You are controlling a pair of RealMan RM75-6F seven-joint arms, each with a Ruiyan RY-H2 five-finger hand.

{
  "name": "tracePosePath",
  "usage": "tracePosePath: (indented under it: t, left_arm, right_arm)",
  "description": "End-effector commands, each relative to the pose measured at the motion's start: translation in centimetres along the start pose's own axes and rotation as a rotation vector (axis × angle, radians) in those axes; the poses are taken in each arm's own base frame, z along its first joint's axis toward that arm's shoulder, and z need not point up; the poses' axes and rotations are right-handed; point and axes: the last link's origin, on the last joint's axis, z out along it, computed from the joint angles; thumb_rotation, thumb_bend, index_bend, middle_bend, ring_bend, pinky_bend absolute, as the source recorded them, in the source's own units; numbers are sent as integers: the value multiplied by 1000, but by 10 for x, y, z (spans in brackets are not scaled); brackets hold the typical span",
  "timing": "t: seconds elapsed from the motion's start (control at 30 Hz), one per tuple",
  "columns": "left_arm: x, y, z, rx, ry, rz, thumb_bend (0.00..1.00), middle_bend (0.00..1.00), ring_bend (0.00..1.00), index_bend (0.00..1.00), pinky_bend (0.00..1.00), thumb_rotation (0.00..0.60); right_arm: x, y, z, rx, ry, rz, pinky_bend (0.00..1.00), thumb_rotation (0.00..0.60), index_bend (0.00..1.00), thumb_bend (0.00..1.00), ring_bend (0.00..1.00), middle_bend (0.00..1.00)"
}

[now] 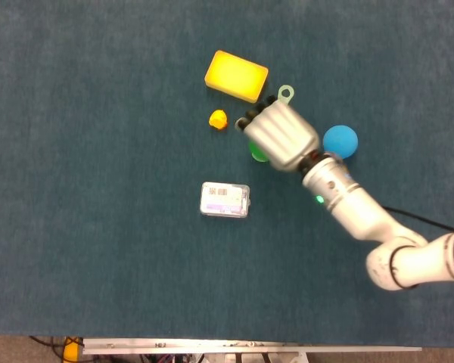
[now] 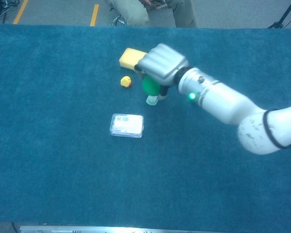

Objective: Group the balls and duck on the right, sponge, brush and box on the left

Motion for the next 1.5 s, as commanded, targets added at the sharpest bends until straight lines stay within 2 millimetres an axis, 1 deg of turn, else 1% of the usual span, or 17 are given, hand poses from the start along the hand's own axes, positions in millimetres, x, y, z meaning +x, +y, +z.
tracePosePath:
  t: [0.03, 0.17, 0.43, 0.53, 0.63, 0.8, 1.03, 1.3, 1.5]
  left_arm:
    - [-1, 1, 1, -4, -2, -1, 246, 186, 202, 139, 35, 600]
    - [-2, 4, 2, -14, -5, -1, 246, 186, 202, 139, 34, 600]
    - [-1, 6, 3, -19, -6, 3, 246, 186, 202, 139, 34, 600]
    - [-3, 8, 4, -24, -12, 3, 246, 186, 202, 139, 34, 600]
    - [-3, 10, 5, -30, -14, 3, 246, 186, 202, 139, 34, 600]
    - [-4, 12, 6, -41, -15, 2, 246, 186, 202, 139, 34, 600]
    - [-6, 12, 7, -42, -20, 6, 246, 186, 202, 139, 35, 600]
    - [-6, 12, 7, -40, -21, 7, 246, 186, 202, 139, 35, 600]
    - [-7, 12, 8, -43, -25, 8, 246, 186, 202, 139, 34, 600]
  right_arm:
    - [-7, 14, -15, -12, -21, -4, 366, 600, 509, 78, 390, 524]
    - [-16, 20, -32, 7, -46, -14, 366, 600, 508, 77, 390, 524]
    - [-25, 30, -66, 39, -53, -27, 366, 600, 508, 77, 390, 524]
    - [-30, 36, -76, 40, -66, -54, 366, 600, 509, 77, 390, 523]
    - [-37, 41, -83, 38, -90, -66, 366, 600, 509, 77, 390, 520]
    - [-47, 44, -88, 41, -124, -81, 366, 600, 509, 77, 376, 500]
    - [-54, 43, -87, 51, -138, -114, 367, 600, 507, 77, 336, 460]
    - [-56, 38, -86, 65, -153, -122, 319, 600, 418, 78, 298, 421]
    - [-55, 39, -85, 64, -152, -122, 302, 600, 375, 77, 276, 396]
